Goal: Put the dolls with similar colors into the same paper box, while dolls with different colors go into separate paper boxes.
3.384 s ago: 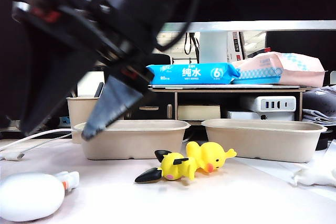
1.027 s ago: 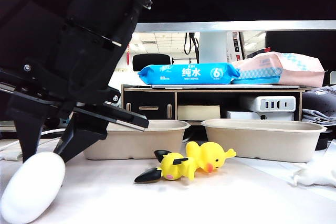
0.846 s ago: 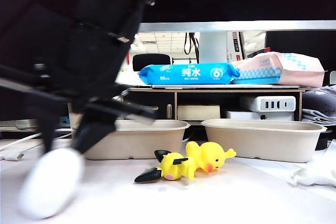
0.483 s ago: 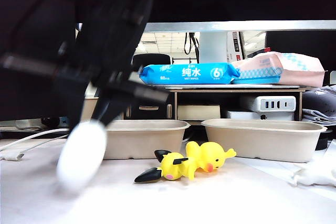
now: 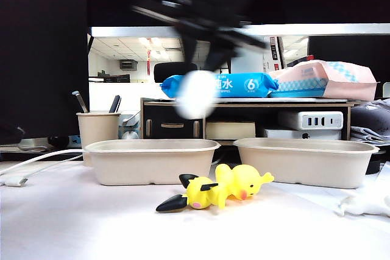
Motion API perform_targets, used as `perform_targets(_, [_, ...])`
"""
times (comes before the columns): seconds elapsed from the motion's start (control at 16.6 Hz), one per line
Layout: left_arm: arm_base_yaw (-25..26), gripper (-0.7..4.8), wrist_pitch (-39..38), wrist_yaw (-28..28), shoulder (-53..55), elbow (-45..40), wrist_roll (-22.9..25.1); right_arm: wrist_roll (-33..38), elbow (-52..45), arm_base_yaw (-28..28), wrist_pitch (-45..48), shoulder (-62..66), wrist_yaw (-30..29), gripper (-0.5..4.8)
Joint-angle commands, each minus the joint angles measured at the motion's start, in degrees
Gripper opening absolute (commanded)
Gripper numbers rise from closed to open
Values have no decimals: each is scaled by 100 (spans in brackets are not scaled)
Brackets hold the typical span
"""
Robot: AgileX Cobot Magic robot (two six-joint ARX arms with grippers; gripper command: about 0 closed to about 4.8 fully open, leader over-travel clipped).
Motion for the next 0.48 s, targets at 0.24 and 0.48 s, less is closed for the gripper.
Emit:
perform_targets(0.24, [-81,-5,79,15,44,11,7,-918,11,-1397,-415,-46,46,-1])
perform_targets(0.48, [-81,-5,76,15,232,9,7,-1478,-2,-1746,-629,-39,129,1])
